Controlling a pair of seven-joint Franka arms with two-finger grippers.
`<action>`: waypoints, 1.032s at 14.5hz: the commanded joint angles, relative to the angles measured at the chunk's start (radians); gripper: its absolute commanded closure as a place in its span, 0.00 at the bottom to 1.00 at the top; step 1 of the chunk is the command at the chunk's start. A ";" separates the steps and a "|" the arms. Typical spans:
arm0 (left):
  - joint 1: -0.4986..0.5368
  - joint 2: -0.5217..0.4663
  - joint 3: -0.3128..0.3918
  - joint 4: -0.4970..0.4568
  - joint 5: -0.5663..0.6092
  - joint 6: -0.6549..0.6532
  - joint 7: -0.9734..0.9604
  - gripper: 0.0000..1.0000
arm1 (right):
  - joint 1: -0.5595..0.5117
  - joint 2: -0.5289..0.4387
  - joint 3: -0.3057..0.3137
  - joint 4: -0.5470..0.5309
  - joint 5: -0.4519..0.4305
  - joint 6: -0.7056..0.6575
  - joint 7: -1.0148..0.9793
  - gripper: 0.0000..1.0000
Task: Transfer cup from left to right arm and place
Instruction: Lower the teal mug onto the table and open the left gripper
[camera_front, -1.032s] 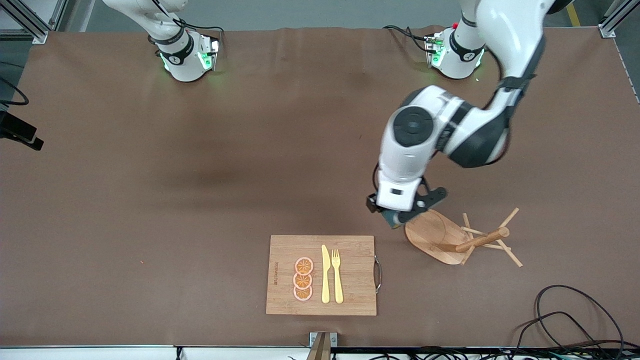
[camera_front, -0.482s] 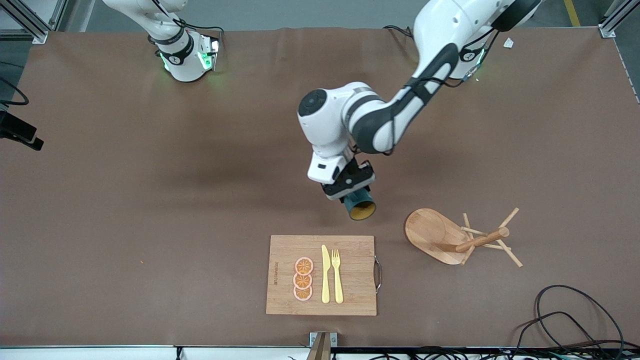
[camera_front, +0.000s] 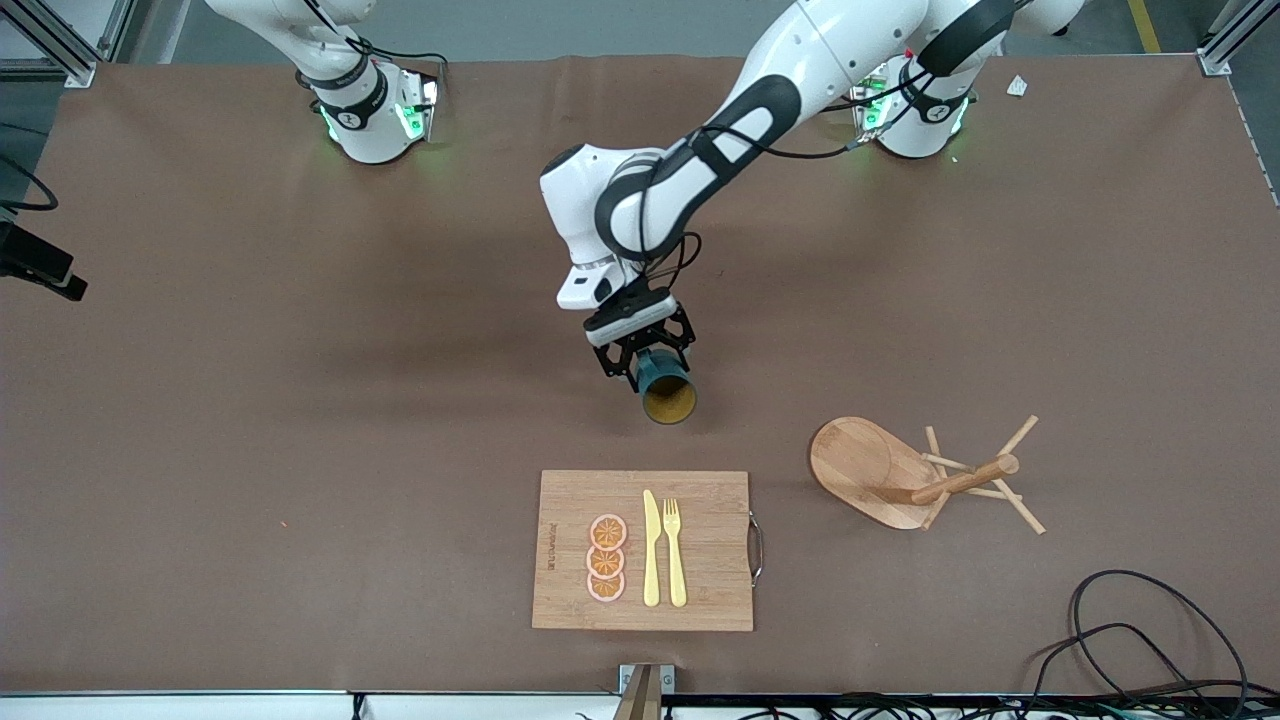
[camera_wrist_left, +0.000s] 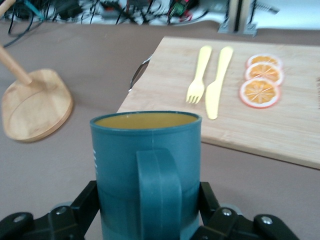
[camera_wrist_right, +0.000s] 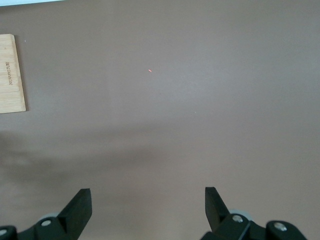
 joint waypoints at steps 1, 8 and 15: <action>-0.054 0.064 0.025 0.005 0.204 -0.044 -0.142 0.62 | -0.010 -0.011 0.009 -0.001 -0.002 -0.008 -0.007 0.00; -0.160 0.150 0.082 0.006 0.474 -0.084 -0.356 0.62 | -0.010 -0.011 0.009 -0.001 -0.002 -0.009 -0.007 0.00; -0.281 0.236 0.147 0.006 0.493 -0.167 -0.440 0.45 | -0.010 -0.011 0.008 -0.001 -0.002 -0.008 -0.007 0.00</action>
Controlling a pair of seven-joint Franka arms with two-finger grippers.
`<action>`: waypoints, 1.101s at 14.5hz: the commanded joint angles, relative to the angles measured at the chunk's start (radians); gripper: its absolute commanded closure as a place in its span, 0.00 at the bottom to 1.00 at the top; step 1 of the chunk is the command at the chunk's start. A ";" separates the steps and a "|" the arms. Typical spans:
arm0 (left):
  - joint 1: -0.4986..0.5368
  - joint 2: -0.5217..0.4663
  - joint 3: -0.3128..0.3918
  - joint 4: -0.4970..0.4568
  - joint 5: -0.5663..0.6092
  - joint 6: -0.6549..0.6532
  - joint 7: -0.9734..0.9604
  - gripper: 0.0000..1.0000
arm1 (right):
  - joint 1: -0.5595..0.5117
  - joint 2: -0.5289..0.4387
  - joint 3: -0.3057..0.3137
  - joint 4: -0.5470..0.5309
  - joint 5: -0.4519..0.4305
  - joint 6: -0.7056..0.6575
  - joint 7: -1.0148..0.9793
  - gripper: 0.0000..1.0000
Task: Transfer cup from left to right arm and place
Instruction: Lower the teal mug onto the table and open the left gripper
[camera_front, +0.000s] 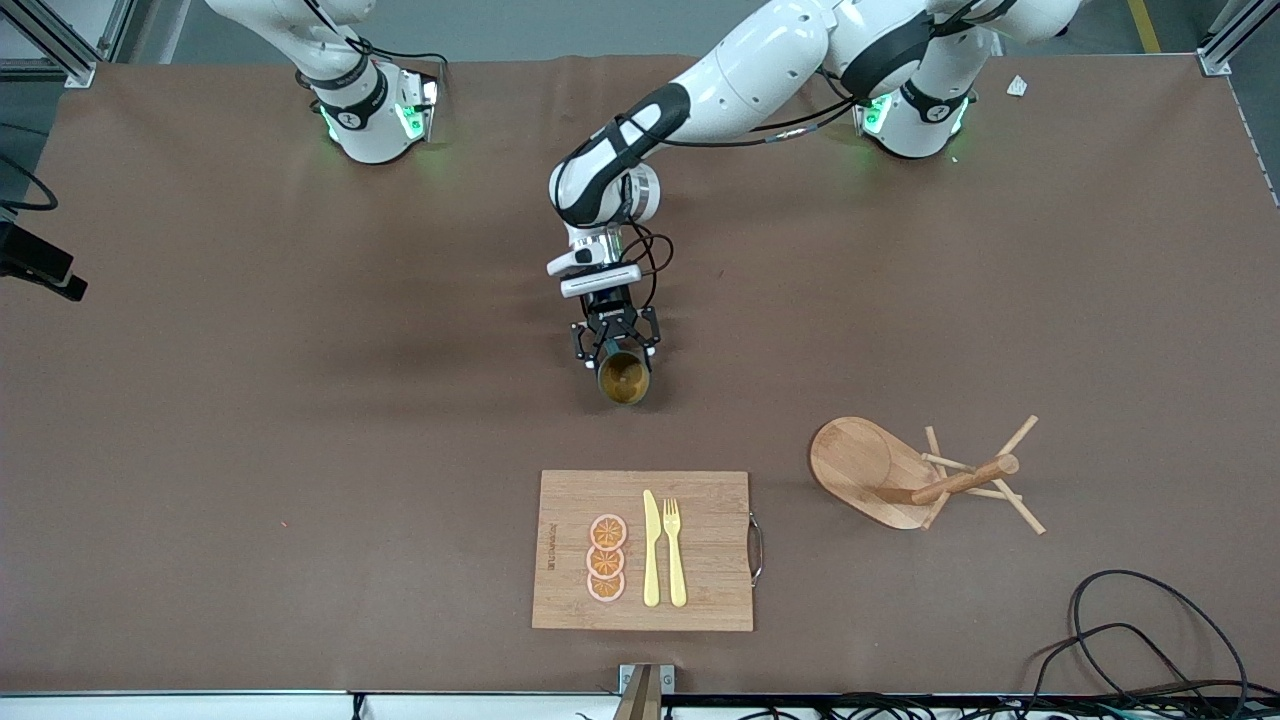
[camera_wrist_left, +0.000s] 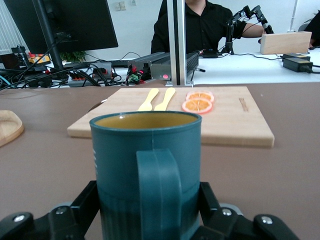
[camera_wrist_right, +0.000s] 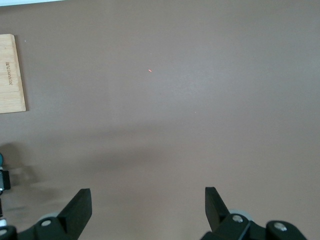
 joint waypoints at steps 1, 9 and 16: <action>-0.030 0.026 0.012 0.017 0.010 -0.036 -0.014 0.26 | -0.010 -0.011 0.009 -0.001 -0.003 -0.008 -0.007 0.00; -0.096 -0.070 -0.045 0.063 -0.392 -0.068 -0.114 0.00 | -0.010 -0.011 0.008 -0.001 -0.003 -0.008 -0.007 0.00; -0.031 -0.236 -0.067 0.102 -0.738 -0.067 -0.089 0.00 | -0.007 -0.011 0.009 -0.001 0.003 -0.008 -0.001 0.00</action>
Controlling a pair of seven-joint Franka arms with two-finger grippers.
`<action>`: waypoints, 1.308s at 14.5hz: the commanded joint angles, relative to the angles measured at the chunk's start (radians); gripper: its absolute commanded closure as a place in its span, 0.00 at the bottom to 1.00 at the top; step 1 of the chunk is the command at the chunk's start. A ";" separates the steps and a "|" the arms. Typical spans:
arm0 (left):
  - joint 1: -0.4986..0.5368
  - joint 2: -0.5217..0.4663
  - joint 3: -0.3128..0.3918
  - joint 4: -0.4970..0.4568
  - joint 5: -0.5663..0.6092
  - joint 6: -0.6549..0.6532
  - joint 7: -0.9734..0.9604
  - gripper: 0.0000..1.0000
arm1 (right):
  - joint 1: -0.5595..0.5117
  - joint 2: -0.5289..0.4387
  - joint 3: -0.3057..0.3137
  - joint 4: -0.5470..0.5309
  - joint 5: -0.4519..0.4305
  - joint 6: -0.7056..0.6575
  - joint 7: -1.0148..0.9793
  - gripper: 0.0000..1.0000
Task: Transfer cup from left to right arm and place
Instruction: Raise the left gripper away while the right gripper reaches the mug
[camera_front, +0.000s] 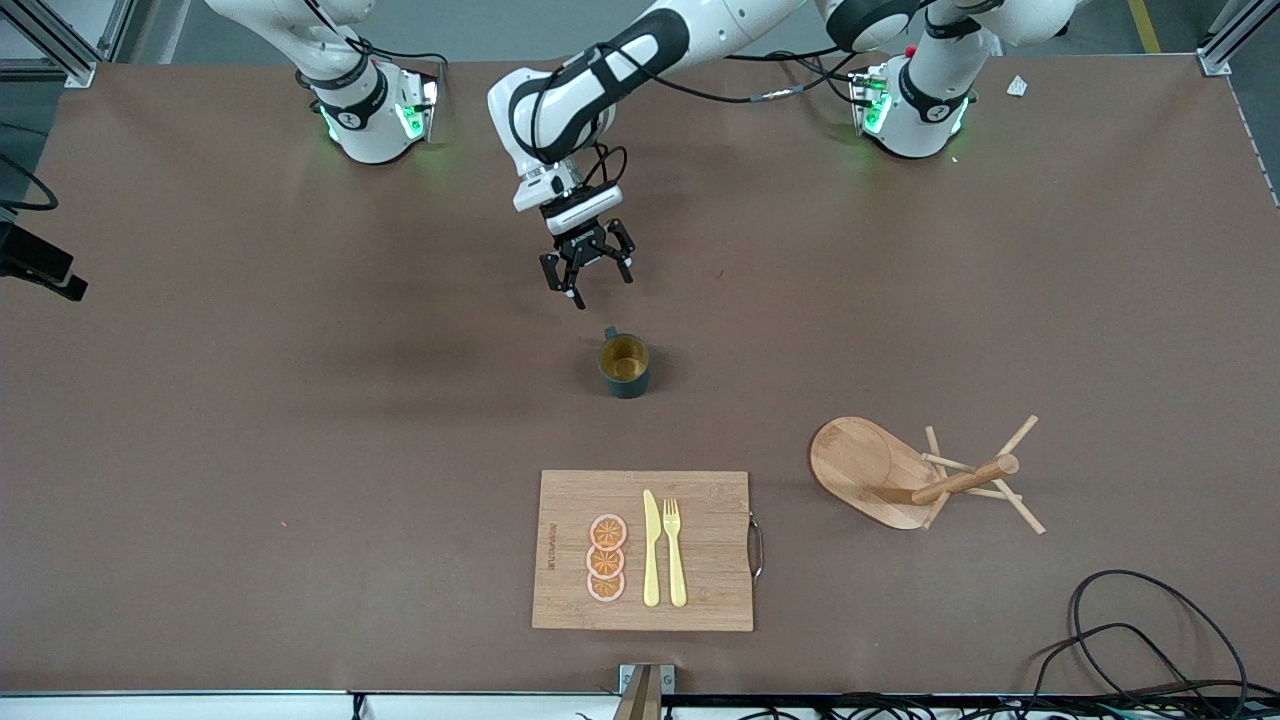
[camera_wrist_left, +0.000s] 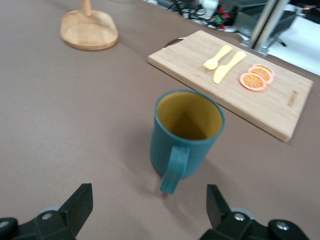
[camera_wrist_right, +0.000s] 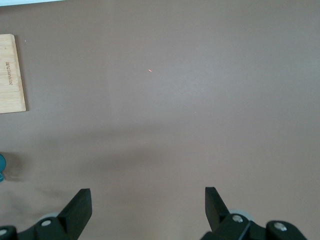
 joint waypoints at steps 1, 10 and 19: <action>0.061 -0.104 -0.007 -0.008 -0.139 0.000 0.068 0.00 | -0.005 -0.011 0.009 -0.001 0.003 -0.009 -0.001 0.00; 0.361 -0.430 -0.004 -0.017 -0.493 0.000 0.594 0.00 | 0.012 0.035 0.017 -0.010 0.017 -0.003 -0.031 0.00; 0.774 -0.512 -0.007 -0.009 -0.613 0.002 1.263 0.00 | 0.326 0.236 0.018 -0.005 0.110 0.118 0.350 0.00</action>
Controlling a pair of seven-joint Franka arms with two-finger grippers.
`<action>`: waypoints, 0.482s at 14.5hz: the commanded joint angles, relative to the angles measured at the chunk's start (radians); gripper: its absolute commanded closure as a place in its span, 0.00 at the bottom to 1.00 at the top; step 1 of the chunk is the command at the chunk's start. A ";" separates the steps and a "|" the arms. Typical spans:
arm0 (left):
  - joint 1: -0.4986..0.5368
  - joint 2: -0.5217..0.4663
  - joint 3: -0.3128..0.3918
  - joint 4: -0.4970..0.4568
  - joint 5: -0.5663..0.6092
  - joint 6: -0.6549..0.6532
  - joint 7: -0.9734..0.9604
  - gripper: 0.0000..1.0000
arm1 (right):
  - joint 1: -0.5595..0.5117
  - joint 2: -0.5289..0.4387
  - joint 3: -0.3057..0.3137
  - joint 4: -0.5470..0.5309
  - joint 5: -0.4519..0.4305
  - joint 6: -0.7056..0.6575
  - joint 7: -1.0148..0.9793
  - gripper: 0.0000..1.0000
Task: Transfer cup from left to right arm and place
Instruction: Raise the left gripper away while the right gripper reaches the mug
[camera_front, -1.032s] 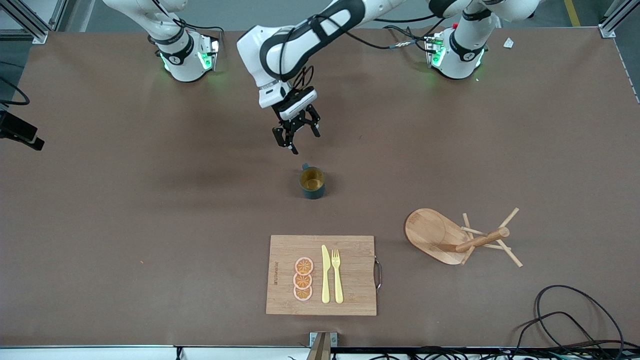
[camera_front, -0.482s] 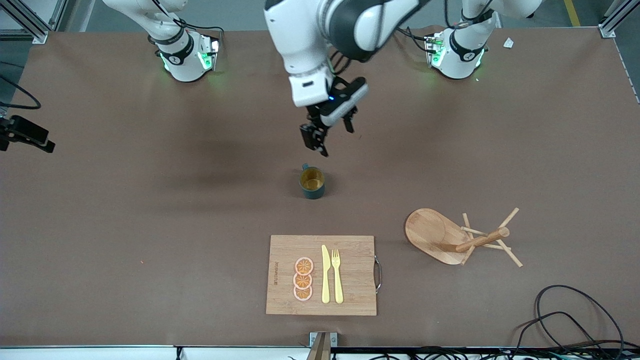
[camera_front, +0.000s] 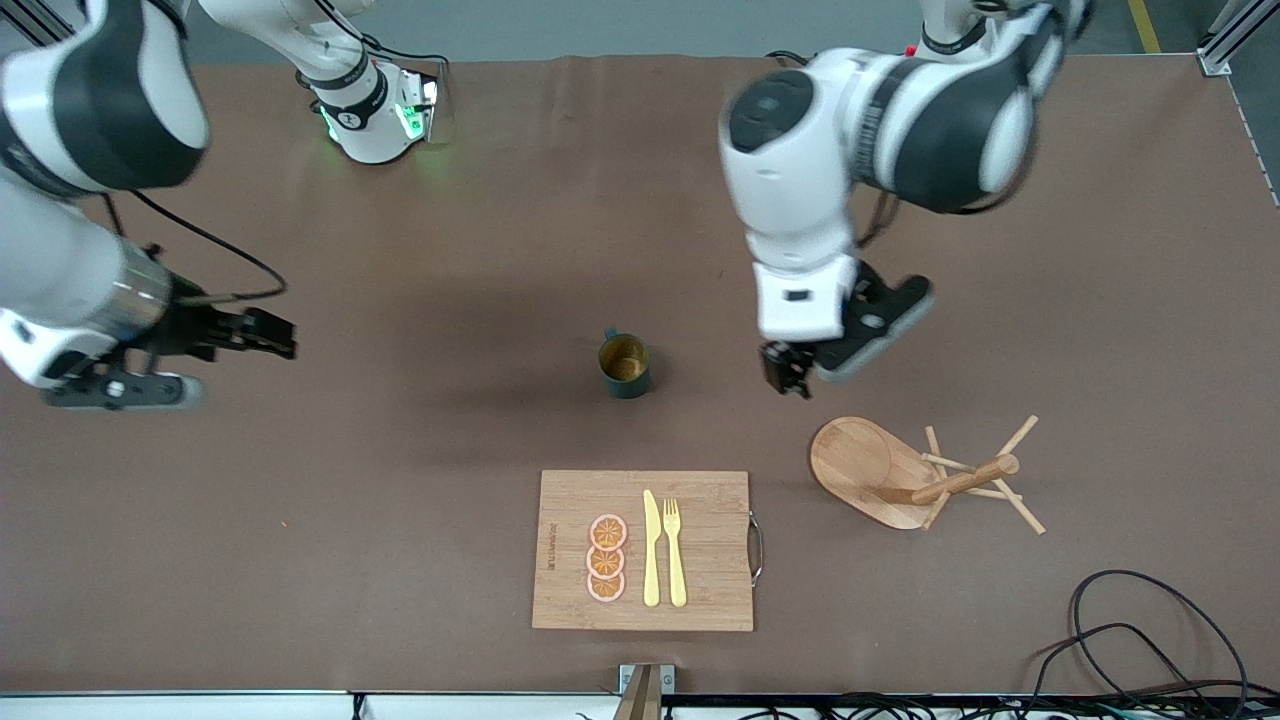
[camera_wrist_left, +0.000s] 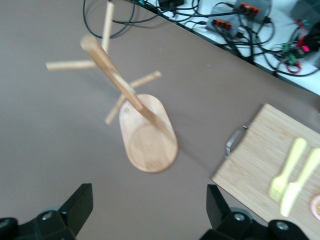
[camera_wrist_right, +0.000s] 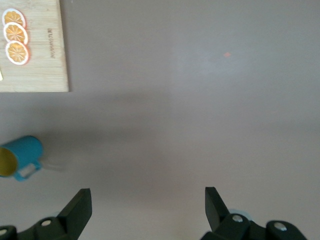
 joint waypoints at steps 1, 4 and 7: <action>0.118 -0.062 -0.012 -0.020 -0.077 0.006 0.170 0.00 | 0.125 0.062 -0.005 0.009 0.038 0.073 0.218 0.00; 0.236 -0.109 -0.011 -0.020 -0.195 0.006 0.351 0.00 | 0.281 0.166 -0.005 0.020 0.035 0.178 0.514 0.00; 0.334 -0.169 -0.009 -0.023 -0.295 0.000 0.544 0.00 | 0.410 0.263 -0.005 0.038 0.035 0.346 0.794 0.00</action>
